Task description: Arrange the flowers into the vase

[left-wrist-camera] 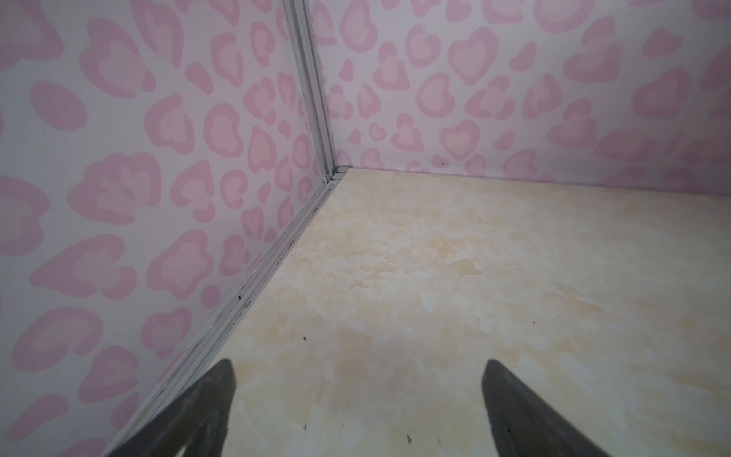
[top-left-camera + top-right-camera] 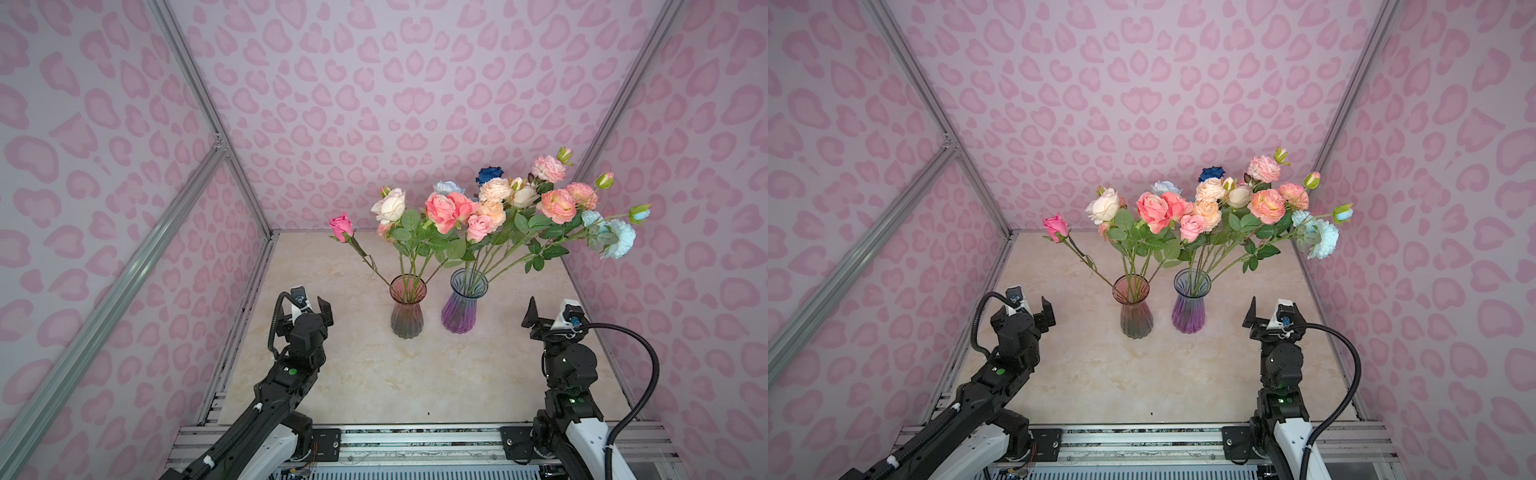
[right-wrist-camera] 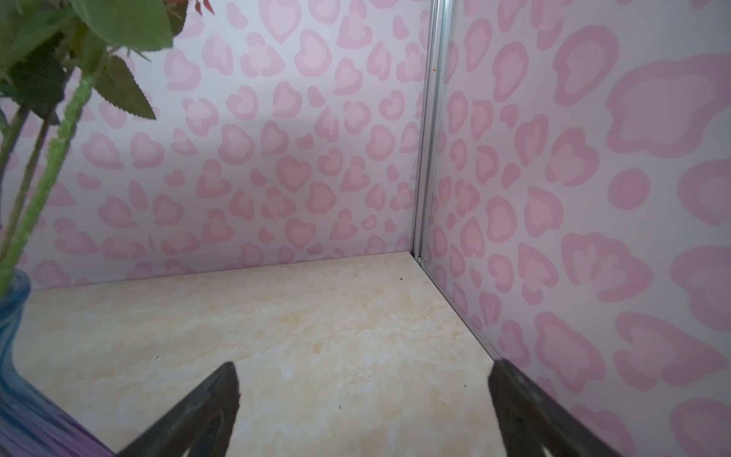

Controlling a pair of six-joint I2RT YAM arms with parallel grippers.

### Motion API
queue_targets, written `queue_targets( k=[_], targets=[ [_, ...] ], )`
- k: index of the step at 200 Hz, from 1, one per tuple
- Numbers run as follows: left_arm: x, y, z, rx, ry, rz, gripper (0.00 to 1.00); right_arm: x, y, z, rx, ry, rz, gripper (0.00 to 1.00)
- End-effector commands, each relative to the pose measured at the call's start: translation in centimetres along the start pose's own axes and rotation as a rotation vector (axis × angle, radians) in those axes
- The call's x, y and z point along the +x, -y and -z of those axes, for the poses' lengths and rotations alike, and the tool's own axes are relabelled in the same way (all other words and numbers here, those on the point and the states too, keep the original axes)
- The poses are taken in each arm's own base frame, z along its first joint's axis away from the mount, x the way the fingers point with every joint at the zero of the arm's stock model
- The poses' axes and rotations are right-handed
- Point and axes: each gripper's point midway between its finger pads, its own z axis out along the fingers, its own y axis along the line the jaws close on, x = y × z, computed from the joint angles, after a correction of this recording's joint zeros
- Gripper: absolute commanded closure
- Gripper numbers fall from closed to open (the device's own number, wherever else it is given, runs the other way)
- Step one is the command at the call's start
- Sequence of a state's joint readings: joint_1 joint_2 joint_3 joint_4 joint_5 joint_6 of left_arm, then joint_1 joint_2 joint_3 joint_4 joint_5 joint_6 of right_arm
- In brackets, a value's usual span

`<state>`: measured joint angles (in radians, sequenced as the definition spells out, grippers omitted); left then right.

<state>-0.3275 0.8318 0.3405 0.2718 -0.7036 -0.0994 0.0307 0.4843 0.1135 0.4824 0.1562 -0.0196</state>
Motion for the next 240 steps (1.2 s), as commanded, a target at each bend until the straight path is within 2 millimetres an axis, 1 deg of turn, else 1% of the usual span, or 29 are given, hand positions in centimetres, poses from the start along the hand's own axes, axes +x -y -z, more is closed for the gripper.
queue_targets(
  k=[1,18,29,34,44,58,74,88,104,110,117,130,145,154,155,159,160,164,168,181,201,221,240],
  targets=[
    [-2.2,0.1,-1.4,0.031,0.136,0.112,0.02,-0.7,0.0,-0.8,0.007,0.038,0.022,0.01],
    [-1.1,0.2,-3.0,0.047,0.136,0.111,0.02,1.0,-0.3,-1.6,-0.003,-0.01,0.043,0.01],
    [-0.3,0.7,-4.0,0.066,0.118,0.094,0.02,2.2,0.0,-2.1,0.015,-0.029,0.03,0.01],
    [0.0,0.8,-4.5,0.069,0.111,0.088,0.02,2.7,-0.1,-2.3,0.013,-0.037,0.026,0.01],
    [0.7,1.7,-5.2,0.098,0.091,0.039,0.02,3.8,-0.1,-2.9,0.013,-0.062,0.008,0.01],
    [1.4,2.2,-6.0,0.114,0.08,0.012,0.02,5.1,-0.4,-3.6,0.012,-0.086,-0.012,0.01],
    [2.1,1.8,-7.1,0.114,0.069,0.033,0.02,6.2,-0.7,-4.4,0.003,-0.107,-0.013,0.01],
    [3.1,1.7,-8.2,0.136,0.039,0.058,0.02,7.0,-0.5,-5.0,0.027,-0.123,-0.03,0.01],
    [4.1,2.2,-9.3,0.174,0.015,0.068,0.02,8.3,-0.7,-6.0,0.032,-0.156,-0.035,0.01],
    [4.5,2.1,-9.3,0.185,0.002,0.071,0.02,8.6,-0.8,-6.3,0.031,-0.157,-0.036,0.01],
    [4.3,1.9,-9.3,0.184,0.002,0.082,0.02,8.9,-0.7,-6.6,0.038,-0.153,-0.044,0.01],
    [4.4,1.8,-9.4,0.182,-0.005,0.084,0.02,10.1,-0.8,-6.9,0.042,-0.178,-0.042,0.0],
    [4.4,1.9,-9.5,0.183,-0.003,0.084,0.02,10.0,-0.9,-7.9,0.045,-0.156,-0.035,0.0],
    [4.4,1.8,-9.5,0.182,-0.004,0.084,0.02,10.6,-1.1,-8.7,0.051,-0.218,-0.028,0.0],
    [4.5,1.8,-9.5,0.182,-0.004,0.084,0.02,10.4,-1.1,-8.9,0.053,-0.214,-0.03,0.0],
    [4.4,1.8,-9.5,0.183,-0.003,0.084,0.02,11.0,-1.1,-9.3,0.057,-0.268,-0.021,0.0],
    [4.4,1.8,-9.5,0.183,-0.004,0.084,0.02,10.7,-1.2,-9.5,0.058,-0.266,-0.022,0.0],
    [4.4,1.8,-9.5,0.183,-0.003,0.084,0.02,11.7,-1.2,-9.8,0.064,-0.331,-0.011,0.0],
    [4.4,1.8,-9.5,0.182,-0.003,0.083,0.02,11.8,-1.4,-10.1,0.059,-0.337,-0.001,0.0],
    [4.4,1.8,-9.5,0.183,-0.003,0.083,0.02,11.3,-1.7,-10.0,0.073,-0.275,0.023,0.0],
    [4.4,1.8,-9.5,0.182,-0.003,0.083,0.02,11.8,-1.7,-10.1,0.078,-0.342,0.033,0.0],
    [4.5,1.8,-9.5,0.182,-0.004,0.083,0.02,11.4,-2.0,-10.0,0.067,-0.295,0.037,0.0],
    [4.4,1.8,-9.5,0.183,-0.003,0.083,0.02,11.5,-2.0,-10.0,0.068,-0.306,0.04,0.0]
  ],
)
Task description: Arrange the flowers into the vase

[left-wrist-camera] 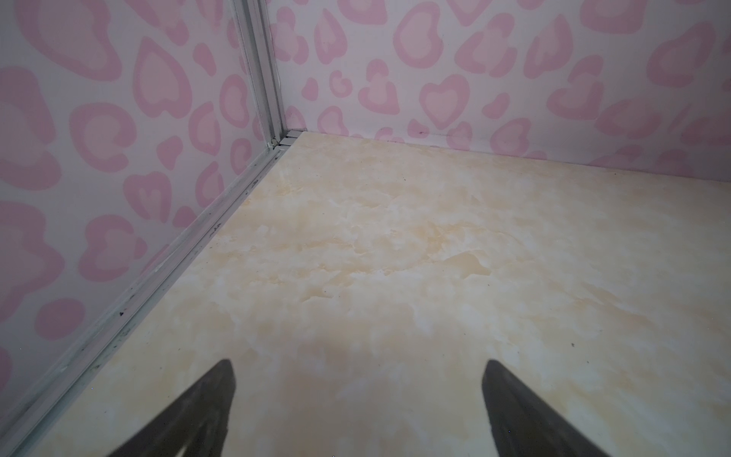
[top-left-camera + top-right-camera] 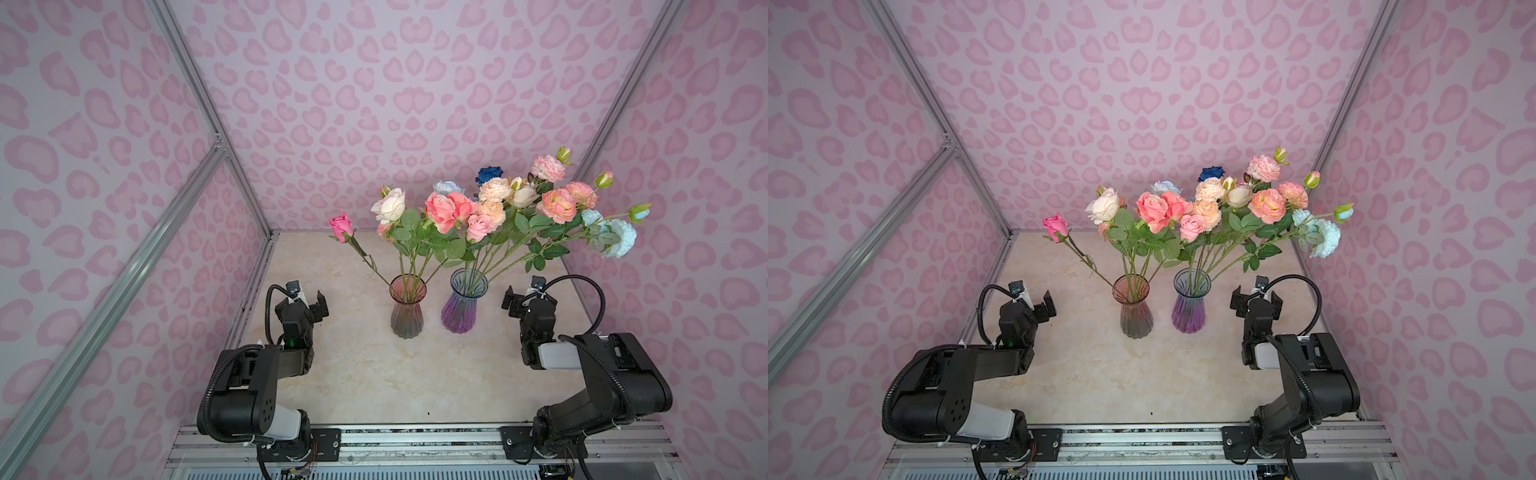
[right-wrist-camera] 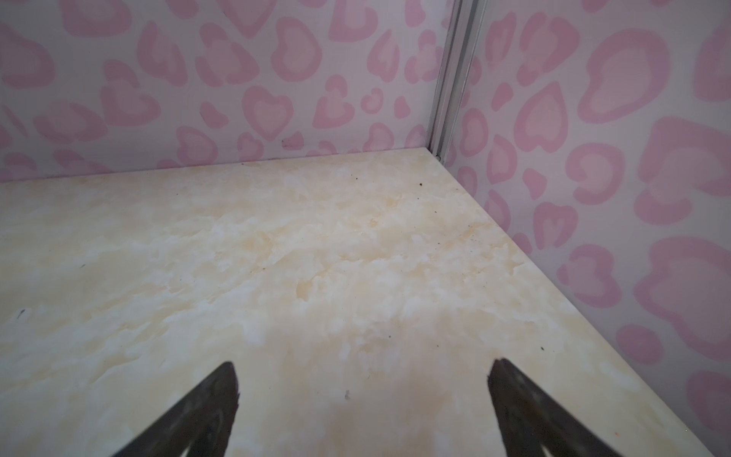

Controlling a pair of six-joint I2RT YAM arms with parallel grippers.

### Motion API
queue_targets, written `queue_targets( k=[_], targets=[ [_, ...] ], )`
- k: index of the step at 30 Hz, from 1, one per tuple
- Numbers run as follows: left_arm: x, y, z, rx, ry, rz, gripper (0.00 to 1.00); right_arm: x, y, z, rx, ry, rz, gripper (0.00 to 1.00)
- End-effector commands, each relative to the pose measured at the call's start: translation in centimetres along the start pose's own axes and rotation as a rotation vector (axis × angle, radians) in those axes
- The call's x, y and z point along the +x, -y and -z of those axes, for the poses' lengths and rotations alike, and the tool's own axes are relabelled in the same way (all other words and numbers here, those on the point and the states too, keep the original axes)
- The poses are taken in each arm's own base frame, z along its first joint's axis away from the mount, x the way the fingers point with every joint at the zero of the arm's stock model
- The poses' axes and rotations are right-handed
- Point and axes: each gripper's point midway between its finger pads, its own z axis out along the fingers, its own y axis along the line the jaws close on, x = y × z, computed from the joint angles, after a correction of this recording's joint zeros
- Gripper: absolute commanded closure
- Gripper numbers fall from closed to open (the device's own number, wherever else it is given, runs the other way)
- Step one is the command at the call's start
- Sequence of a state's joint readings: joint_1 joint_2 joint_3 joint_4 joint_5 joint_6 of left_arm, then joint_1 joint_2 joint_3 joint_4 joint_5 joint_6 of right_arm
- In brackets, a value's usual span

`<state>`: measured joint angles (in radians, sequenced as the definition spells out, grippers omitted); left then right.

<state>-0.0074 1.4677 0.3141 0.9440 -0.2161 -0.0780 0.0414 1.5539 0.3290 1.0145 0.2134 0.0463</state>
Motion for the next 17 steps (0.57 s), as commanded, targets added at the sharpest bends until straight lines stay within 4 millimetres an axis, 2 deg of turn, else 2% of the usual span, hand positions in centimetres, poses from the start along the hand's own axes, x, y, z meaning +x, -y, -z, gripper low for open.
queue_targets(
  k=[1,17],
  targets=[
    [-1.27,0.11,-0.1,0.006,0.047,0.01,0.02,-0.08,0.3,0.06,0.02,0.001,0.011,0.0],
    [-1.26,0.21,-0.09,0.011,0.046,0.007,0.02,0.04,0.28,-0.06,0.026,-0.019,0.018,0.0]
  ],
)
